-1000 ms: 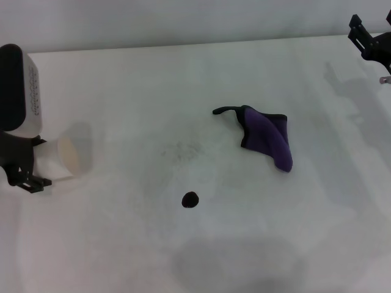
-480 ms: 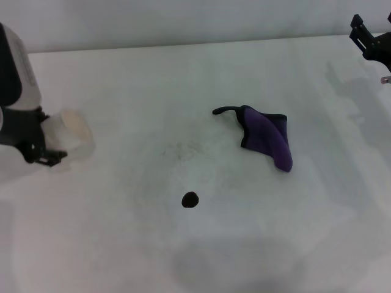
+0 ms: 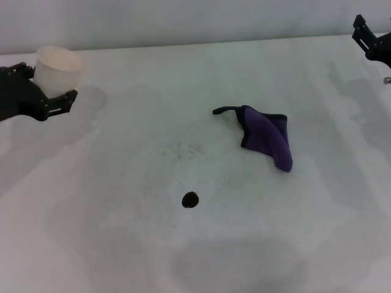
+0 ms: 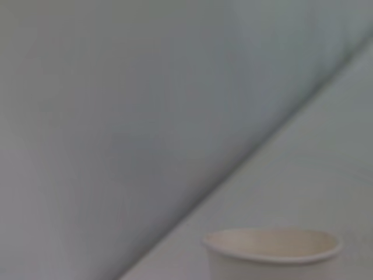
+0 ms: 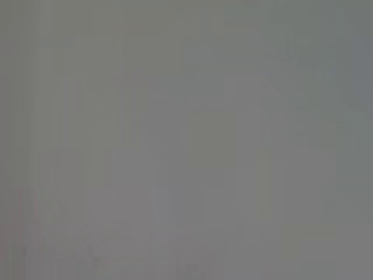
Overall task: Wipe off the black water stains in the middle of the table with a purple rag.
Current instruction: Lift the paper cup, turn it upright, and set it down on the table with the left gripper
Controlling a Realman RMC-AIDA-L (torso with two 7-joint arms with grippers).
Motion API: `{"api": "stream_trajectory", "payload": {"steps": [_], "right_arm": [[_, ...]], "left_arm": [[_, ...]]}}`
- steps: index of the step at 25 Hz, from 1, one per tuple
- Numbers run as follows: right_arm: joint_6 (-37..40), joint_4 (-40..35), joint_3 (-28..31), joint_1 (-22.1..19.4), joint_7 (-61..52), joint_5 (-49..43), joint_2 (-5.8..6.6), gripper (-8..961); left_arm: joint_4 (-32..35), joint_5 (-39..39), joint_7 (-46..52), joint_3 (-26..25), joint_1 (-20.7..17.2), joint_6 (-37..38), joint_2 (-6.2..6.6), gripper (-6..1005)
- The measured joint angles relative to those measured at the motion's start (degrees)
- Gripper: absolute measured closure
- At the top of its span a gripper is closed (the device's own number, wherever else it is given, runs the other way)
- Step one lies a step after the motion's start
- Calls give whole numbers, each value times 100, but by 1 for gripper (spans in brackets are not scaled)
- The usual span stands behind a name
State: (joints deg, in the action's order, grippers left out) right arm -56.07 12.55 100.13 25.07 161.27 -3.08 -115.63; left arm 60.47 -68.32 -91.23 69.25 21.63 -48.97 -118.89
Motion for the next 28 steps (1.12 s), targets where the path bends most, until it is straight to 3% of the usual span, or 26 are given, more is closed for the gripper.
{"api": "stream_trajectory", "payload": {"steps": [7,12,15,22,28], "right_arm": [[0,39,48,-26,20,0,25,144],[0,43,59,-29,25,1,33,144],[0,53,60,-17,26,1,34,144],[0,63,19,34,27,0,33,144],[0,65,7,43,28,-5,29,144]], "left_arm": [[-1462,-3083,-1668,-21,-180,124,-10,227],[-2862,-5602,-3703,37,-73,-222,-32,226],[-3630,-6554,-4468,40,121,-567,-42,225],[-5024,-7937,-5155,44,607,-702,-86,223],[-5444,-8168,-5351,39,753,-668,-98,221]]}}
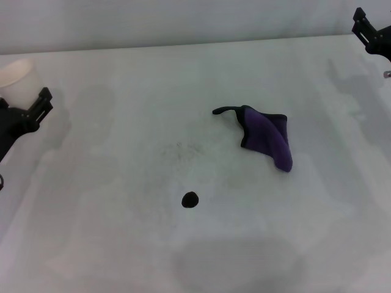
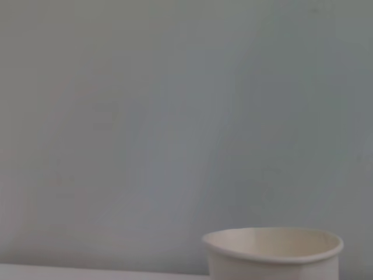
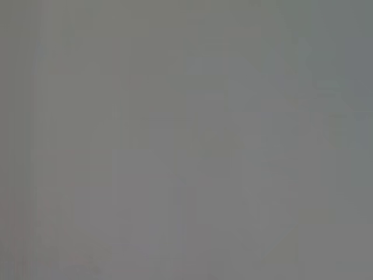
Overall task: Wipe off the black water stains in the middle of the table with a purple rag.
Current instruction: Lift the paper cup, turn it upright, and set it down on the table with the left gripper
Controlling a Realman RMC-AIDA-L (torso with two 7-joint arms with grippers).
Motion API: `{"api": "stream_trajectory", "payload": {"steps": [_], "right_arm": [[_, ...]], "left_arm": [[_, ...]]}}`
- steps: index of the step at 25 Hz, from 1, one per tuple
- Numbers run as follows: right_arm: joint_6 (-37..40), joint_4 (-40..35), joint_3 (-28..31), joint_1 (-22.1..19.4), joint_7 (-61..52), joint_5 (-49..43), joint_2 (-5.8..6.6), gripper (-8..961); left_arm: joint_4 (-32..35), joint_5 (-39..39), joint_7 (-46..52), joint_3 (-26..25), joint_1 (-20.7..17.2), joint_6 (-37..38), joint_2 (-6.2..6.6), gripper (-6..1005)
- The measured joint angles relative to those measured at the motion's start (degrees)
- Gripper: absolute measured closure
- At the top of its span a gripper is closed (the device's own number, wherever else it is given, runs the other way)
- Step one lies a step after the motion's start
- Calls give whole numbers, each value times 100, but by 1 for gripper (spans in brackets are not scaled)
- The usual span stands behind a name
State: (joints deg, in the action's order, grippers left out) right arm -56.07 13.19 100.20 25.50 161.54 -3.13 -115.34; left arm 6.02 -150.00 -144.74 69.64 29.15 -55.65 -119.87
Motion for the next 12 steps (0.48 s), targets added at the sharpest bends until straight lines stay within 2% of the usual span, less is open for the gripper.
{"api": "stream_trajectory", "payload": {"steps": [12], "right_arm": [[0,-1,-287,14,-2,-4,-31,144]], "left_arm": [[-315,-21,-32,-9,-52,54,-26,218]]}}
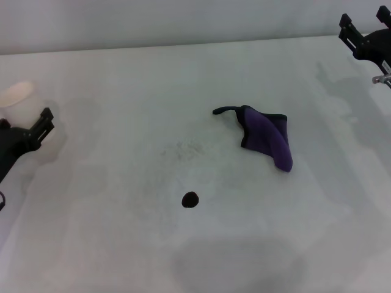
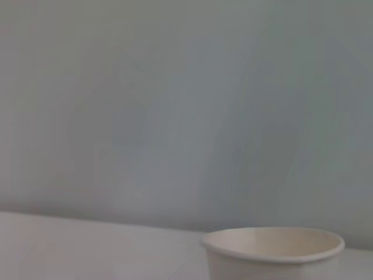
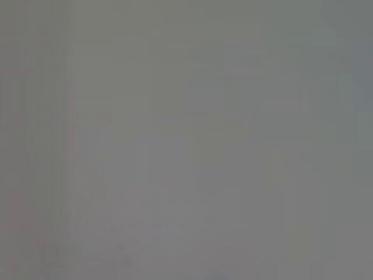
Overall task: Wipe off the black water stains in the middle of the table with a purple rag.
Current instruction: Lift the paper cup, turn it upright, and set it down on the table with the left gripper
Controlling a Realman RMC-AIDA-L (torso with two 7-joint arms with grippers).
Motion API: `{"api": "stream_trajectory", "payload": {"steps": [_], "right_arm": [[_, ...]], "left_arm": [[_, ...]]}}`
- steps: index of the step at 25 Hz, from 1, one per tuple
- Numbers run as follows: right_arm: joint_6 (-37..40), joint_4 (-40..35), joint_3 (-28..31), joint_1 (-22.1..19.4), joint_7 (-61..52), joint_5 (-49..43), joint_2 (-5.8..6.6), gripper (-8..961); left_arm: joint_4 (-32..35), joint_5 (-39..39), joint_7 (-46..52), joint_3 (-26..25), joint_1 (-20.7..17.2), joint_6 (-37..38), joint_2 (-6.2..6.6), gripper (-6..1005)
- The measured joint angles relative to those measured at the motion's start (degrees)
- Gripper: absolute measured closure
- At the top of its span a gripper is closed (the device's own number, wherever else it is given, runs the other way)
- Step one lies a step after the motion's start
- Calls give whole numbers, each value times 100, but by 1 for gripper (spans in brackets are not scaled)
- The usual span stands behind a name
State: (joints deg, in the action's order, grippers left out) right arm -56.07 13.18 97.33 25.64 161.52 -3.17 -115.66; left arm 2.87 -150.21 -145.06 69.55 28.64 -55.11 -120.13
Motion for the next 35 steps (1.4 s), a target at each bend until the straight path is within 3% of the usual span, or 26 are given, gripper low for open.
{"api": "stream_trajectory", "payload": {"steps": [15,19,26,35], "right_arm": [[0,0,-137,9,-28,1,-9,144],[0,0,-137,11,-31,1,-9,144],[-29,0,-135,-27,-25,1,4,144],[-148,0,-135,-47,-12,1,16,145]], "left_arm": [[-21,16,-142,12,-14,511,-31,215],[-30,12,-151,15,-44,432,-40,214],[-32,8,-113,16,-89,167,-46,107],[-98,22,-47,9,-240,-9,-46,110]]}}
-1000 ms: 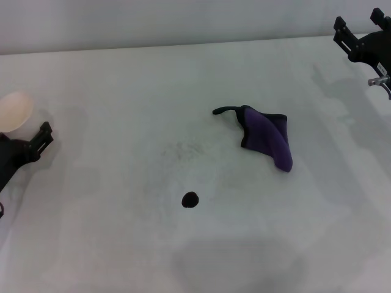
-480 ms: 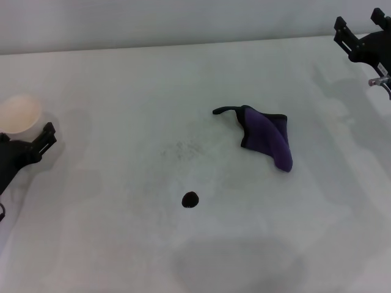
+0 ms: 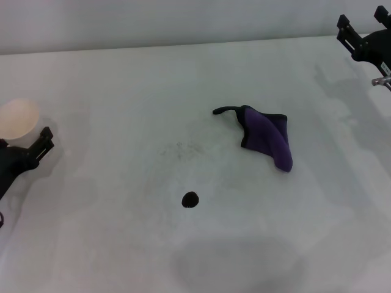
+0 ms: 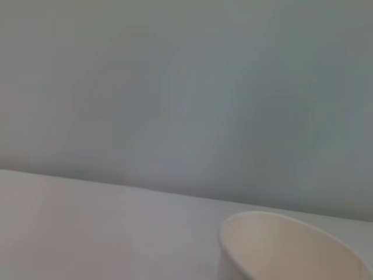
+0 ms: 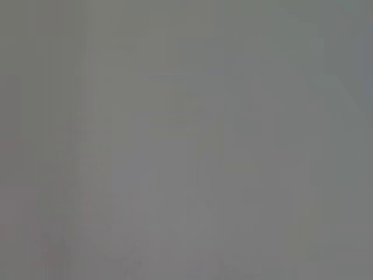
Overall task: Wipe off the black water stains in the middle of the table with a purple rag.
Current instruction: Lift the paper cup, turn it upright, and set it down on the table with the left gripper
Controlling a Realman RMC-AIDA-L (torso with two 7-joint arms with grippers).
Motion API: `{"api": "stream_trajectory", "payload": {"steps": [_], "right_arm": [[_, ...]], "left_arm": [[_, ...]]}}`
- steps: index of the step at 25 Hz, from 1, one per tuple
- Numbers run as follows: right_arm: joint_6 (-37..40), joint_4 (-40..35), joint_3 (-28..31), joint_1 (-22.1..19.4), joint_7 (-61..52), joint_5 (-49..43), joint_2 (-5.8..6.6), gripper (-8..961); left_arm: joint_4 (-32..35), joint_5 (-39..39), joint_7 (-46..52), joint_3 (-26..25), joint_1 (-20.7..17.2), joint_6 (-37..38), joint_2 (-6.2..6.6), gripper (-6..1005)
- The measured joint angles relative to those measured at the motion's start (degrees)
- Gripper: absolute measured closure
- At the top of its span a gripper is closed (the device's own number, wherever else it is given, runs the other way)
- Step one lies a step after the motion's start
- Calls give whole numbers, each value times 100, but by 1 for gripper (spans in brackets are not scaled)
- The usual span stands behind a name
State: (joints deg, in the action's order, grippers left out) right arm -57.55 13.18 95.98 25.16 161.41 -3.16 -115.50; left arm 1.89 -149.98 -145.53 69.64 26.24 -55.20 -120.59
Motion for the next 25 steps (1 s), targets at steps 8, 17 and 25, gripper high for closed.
{"api": "stream_trajectory", "payload": {"steps": [8,17,25], "right_arm": [[-2,0,-3,-15,10,0,1,145],[-2,0,-47,-17,-4,0,-12,145],[-53,0,-113,-21,-27,0,-16,145]], "left_arm": [[-165,37,105,6,-241,-578,7,111],[-205,138,91,30,-281,-694,31,112],[-222,242,97,67,44,-199,22,112]]}}
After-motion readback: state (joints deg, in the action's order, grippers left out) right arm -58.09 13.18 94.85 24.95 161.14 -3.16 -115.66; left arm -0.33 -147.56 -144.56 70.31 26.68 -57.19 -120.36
